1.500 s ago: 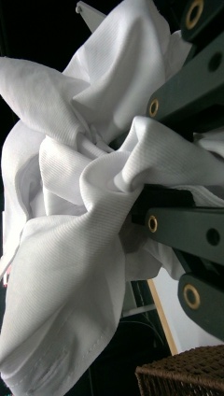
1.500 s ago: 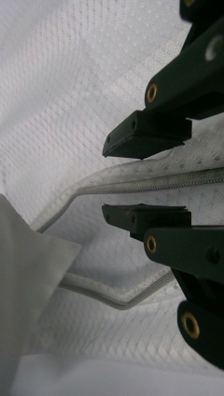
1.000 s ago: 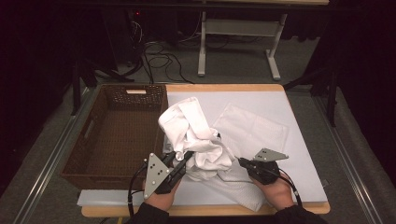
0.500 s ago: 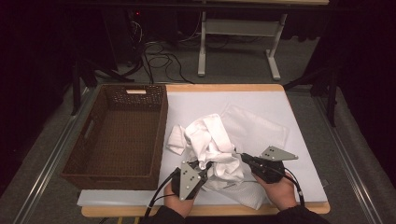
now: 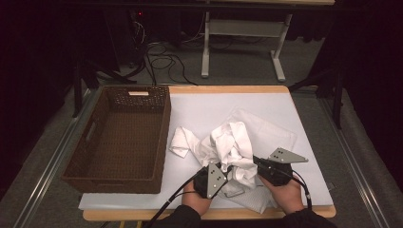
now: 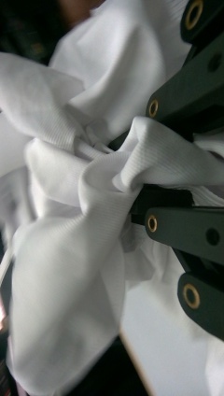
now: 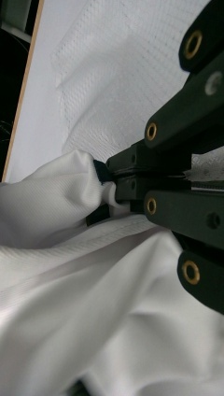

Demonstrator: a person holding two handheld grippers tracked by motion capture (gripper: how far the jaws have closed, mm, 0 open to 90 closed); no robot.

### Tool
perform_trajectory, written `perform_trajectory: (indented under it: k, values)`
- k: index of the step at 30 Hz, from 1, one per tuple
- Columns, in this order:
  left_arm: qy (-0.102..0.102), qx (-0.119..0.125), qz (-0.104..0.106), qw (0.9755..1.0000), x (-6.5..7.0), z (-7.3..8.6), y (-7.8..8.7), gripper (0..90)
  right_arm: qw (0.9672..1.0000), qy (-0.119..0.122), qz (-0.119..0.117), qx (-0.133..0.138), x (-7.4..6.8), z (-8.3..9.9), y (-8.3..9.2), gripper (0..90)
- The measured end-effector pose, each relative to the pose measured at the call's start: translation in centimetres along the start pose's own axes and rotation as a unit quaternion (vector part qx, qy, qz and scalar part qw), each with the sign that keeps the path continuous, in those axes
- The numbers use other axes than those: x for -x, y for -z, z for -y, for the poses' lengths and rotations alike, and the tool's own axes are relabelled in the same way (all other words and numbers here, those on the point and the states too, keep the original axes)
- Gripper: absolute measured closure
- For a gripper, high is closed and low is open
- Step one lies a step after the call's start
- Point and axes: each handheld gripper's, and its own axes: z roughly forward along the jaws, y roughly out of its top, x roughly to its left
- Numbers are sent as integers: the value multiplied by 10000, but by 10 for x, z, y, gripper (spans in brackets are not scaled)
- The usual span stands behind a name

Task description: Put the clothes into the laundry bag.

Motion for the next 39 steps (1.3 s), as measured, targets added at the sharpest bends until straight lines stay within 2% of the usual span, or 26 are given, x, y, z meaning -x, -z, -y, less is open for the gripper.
perform_trajectory:
  k: [1,3,4,7,10,13,15,16,17,18,19,20,21,22,23,24,25,27,30,31,33,35,36,37,38,39]
  values:
    - [0,0,0,10000,0,0,0,759,10000,0,0,0,0,0,0,897]
    - [-24,-155,173,9997,4,3,-5,758,10000,-10,-3,57,1,-1,2,898]
    - [-106,-249,235,9994,7,4,-7,758,10000,-10,-3,57,1,-1,2,898]
    - [-274,-636,437,9966,11,8,-18,759,9999,-30,-31,93,1,-3,4,898]
    - [-111,-983,640,9930,9,12,-29,754,9998,-58,-56,161,0,-5,7,898]
    - [139,-1032,761,9916,7,12,-32,708,9997,50,-38,223,-1,-6,10,898]
    - [185,-1038,786,9913,6,11,-30,581,9997,22,-41,222,-1,-5,10,898]
    - [250,-1004,817,9913,6,10,-27,581,9997,22,-41,222,-1,-5,10,898]
    - [404,-936,789,9917,5,7,-20,434,9997,1,-26,231,1,-4,11,898]
    - [404,-936,789,9917,5,7,-20,362,9997,22,-28,241,1,-4,11,897]
    - [500,-913,789,9914,4,6,-16,297,9997,4,-26,235,1,-4,11,898]
    - [585,-900,771,9912,3,4,-12,297,9997,4,-26,235,1,-4,11,898]
    - [670,-875,749,9911,1,3,-7,202,9997,-5,-24,225,1,-3,11,897]
    - [776,-816,755,9908,-1,2,-2,202,9997,-5,-24,225,1,-3,11,897]
    - [876,-738,758,9905,-2,1,4,155,9997,12,-21,231,1,-3,11,897]
    - [930,-678,758,9905,-4,0,8,155,9997,12,-21,231,1,-3,11,897]
    - [1131,-515,787,9891,-9,-3,18,152,9997,41,-15,242,1,-3,11,897]
    - [1218,-431,783,9885,-12,-5,21,152,9997,34,-15,235,0,-4,11,897]
    - [1257,-139,630,9900,-22,-15,29,158,9997,53,-8,235,0,-4,11,897]
    - [1304,-106,614,9895,-27,-23,24,159,9997,68,2,233,-1,-4,11,897]
    - [1296,-79,601,9897,-29,-27,20,157,9997,91,10,240,-1,-4,11,897]
    - [1247,-65,585,9905,-30,-34,10,157,9997,74,8,234,-1,-3,11,897]
    - [1258,-123,633,9900,-28,-38,-2,156,9997,84,34,234,-2,-3,11,897]
    - [1258,-123,633,9900,-28,-38,-2,161,9997,111,38,234,-2,-3,11,897]
    - [1173,-169,653,9908,-24,-40,-9,202,9997,110,40,233,-2,-3,11,897]
    - [1173,-169,653,9908,-24,-40,-9,306,9996,155,44,237,-2,-3,11,897]
